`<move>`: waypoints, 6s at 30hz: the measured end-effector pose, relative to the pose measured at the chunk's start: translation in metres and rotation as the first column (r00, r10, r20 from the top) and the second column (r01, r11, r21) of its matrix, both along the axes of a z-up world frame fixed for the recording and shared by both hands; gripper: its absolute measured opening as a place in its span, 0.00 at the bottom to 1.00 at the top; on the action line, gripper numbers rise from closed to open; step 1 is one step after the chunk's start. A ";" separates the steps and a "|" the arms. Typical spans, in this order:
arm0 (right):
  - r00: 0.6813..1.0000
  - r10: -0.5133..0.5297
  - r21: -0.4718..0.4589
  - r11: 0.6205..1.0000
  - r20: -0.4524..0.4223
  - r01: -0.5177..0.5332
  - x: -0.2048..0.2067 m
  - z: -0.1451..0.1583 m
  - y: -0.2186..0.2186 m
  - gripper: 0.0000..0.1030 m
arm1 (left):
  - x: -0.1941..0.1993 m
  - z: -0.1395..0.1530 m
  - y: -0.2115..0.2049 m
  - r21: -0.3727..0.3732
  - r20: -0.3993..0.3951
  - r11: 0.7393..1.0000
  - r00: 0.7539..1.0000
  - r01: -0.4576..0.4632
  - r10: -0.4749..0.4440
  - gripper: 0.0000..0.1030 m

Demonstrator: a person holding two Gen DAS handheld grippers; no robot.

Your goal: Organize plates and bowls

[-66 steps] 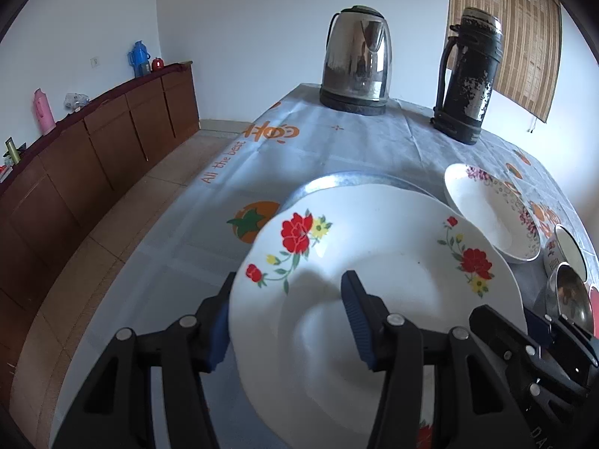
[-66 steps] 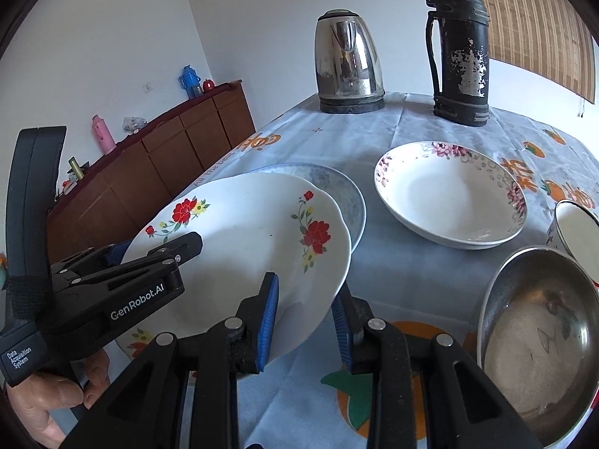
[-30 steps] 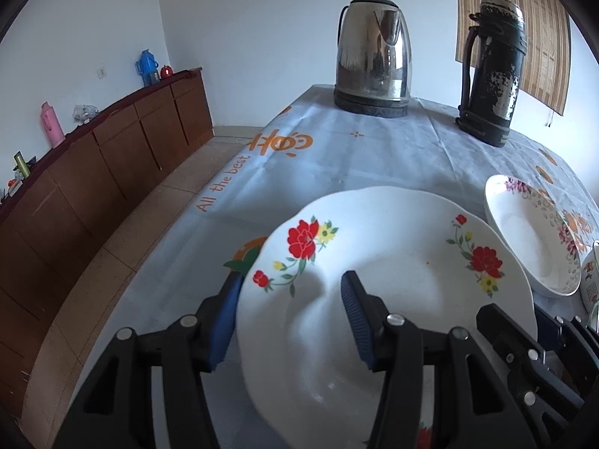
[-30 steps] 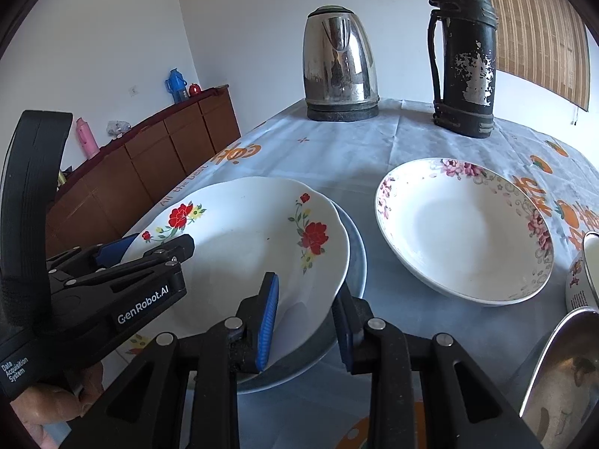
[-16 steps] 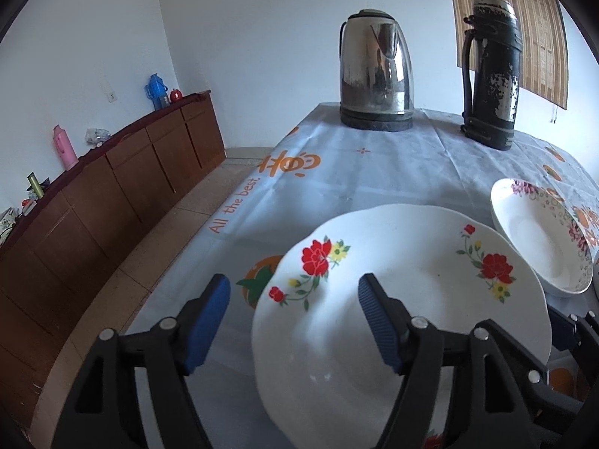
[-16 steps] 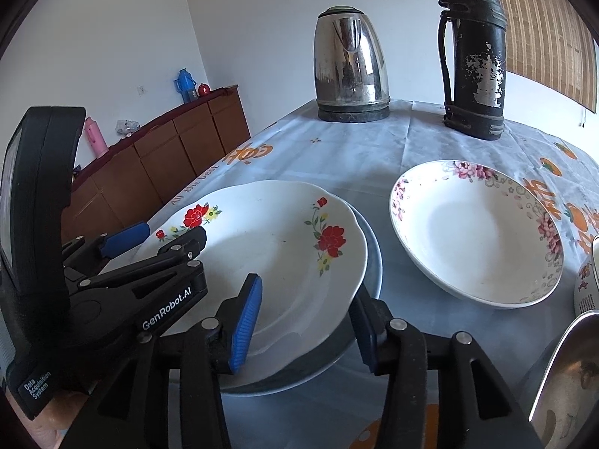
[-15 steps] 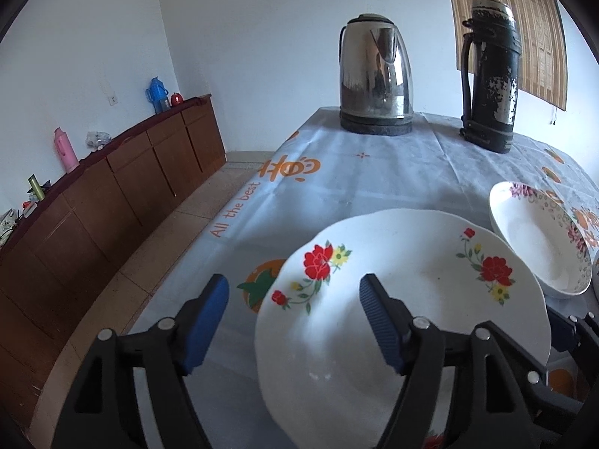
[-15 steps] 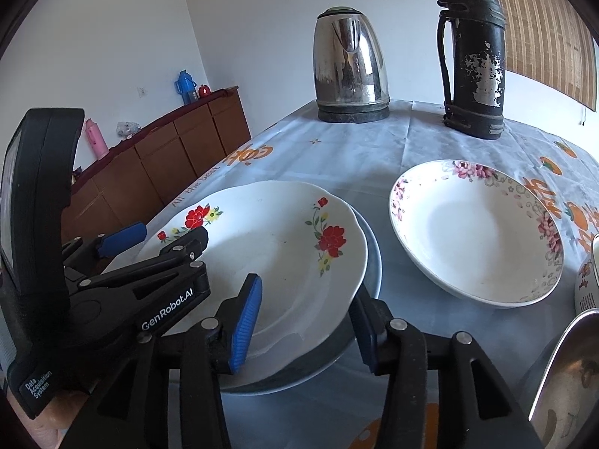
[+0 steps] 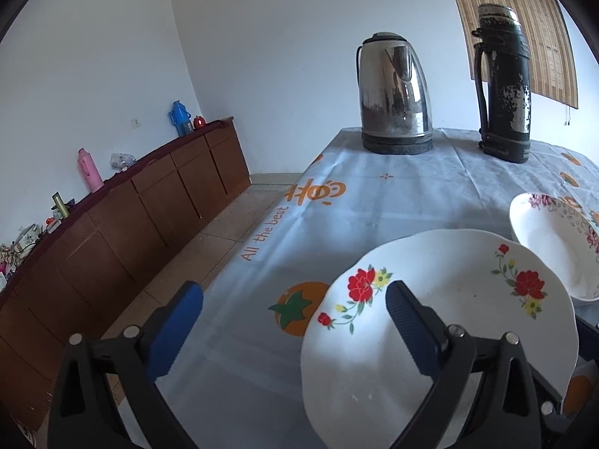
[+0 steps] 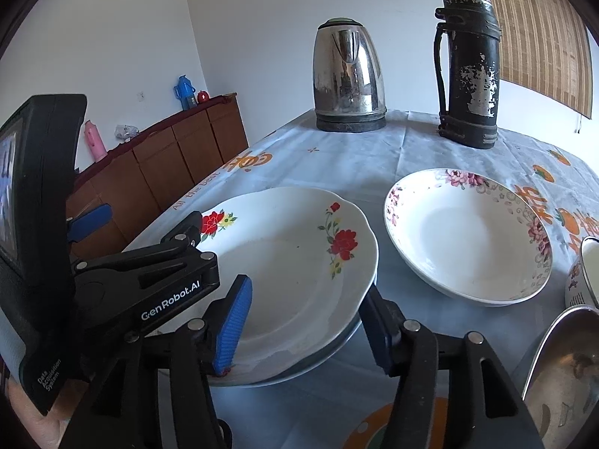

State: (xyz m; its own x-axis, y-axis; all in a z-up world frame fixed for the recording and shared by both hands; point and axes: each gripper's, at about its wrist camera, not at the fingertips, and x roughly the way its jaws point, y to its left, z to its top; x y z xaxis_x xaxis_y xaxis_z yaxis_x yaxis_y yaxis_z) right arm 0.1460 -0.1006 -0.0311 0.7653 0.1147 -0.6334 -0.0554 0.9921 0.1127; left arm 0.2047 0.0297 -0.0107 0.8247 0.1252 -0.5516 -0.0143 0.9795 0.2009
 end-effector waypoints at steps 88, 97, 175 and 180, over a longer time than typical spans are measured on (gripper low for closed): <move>0.950 -0.209 -0.059 0.972 0.231 0.228 -0.107 0.031 -0.022 0.68 | -0.037 0.008 -0.020 -0.142 0.071 0.964 0.974 0.224 -0.215 0.97; 0.979 -0.185 -0.083 0.978 0.083 0.192 -0.103 0.057 -0.079 0.68 | -0.033 0.024 -0.047 -0.149 -0.032 0.957 0.966 0.249 -0.257 0.96; 0.818 -0.088 0.170 0.960 -0.569 0.222 0.111 -0.015 -0.245 0.10 | 0.122 -0.021 -0.168 -0.436 -0.552 0.862 0.680 0.258 -0.482 0.16; 0.815 -0.086 0.192 0.953 -0.573 0.235 0.106 -0.009 -0.246 0.10 | 0.120 -0.010 -0.166 -0.431 -0.536 0.861 0.691 0.269 -0.484 0.16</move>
